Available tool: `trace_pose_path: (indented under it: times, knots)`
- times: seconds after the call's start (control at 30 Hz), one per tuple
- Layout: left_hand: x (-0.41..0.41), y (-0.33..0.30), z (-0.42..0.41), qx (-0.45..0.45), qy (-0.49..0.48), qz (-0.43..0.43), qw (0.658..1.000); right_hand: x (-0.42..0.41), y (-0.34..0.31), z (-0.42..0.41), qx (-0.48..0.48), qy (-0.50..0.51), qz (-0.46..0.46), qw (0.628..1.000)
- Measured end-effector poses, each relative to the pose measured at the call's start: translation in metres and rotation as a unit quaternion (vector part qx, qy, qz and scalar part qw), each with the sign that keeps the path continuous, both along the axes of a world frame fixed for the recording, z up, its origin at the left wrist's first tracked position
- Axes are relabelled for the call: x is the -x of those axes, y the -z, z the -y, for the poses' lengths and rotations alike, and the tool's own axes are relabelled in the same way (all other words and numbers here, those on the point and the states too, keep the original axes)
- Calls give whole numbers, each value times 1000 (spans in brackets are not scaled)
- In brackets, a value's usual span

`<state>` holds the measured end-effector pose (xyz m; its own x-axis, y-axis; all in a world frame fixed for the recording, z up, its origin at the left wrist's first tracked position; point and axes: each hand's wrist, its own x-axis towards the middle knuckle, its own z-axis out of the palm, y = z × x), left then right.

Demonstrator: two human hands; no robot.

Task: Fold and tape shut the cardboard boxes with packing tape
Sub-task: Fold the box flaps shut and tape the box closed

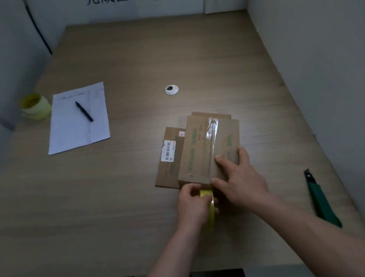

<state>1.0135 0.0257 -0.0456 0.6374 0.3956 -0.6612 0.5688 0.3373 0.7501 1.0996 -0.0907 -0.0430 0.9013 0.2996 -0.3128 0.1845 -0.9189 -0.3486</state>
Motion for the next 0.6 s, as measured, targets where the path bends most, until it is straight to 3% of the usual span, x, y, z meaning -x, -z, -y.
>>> trace_pose_path:
  times: [0.3, 0.43, 0.53, 0.6]
  knots:
    - [-13, 13, -2, 57, -14, -46, 997, -3, -1, 0, -4, -1, -10, 1000]
    - [-14, 23, -1, 15, -12, -44, 999, -3, -1, 1, -11, 3, -34, 999]
    - [-18, 28, 3, -44, -30, -38, 998, -6, -2, 14, -100, 30, -52, 993]
    - [-19, 28, 2, -51, -44, -37, 997, -7, 0, 35, -160, 88, 11, 983]
